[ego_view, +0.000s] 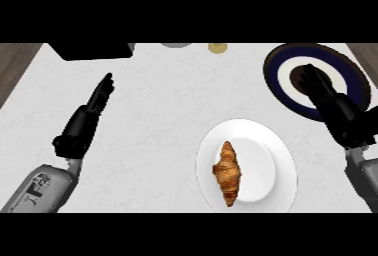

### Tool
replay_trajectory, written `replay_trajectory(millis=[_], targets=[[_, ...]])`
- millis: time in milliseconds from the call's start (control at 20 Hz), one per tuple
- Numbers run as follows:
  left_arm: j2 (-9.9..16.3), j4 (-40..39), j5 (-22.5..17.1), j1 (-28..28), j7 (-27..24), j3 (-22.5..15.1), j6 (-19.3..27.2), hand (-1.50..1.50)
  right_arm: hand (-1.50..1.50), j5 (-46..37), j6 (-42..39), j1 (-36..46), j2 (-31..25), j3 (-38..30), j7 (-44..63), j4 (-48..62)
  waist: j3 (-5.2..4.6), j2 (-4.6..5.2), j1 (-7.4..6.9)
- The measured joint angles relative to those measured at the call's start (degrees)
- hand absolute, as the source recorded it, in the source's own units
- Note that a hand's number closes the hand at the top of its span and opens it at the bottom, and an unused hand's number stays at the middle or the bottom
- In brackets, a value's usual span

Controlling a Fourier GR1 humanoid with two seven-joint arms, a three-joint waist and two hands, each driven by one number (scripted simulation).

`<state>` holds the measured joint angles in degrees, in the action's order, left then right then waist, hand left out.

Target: Pick the croissant from the plate and place it in the plate

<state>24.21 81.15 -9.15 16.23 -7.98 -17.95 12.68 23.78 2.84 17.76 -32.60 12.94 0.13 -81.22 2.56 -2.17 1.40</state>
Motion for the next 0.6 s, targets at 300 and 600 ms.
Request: replay_trajectory(millis=[300,600], targets=[[-0.95,-2.50,-1.34,-4.36,6.49,2.00,3.55,0.00,1.50,5.19,-2.10,0.50,6.86,2.44,0.88,-6.03,-1.97,1.50,-1.86],[-2.89,-5.53,-3.57,-8.50,10.55,2.84,5.38,0.00,1.50,-19.20,5.01,1.73,-3.81,8.49,-2.87,-8.69,-3.05,1.07,-1.38]])
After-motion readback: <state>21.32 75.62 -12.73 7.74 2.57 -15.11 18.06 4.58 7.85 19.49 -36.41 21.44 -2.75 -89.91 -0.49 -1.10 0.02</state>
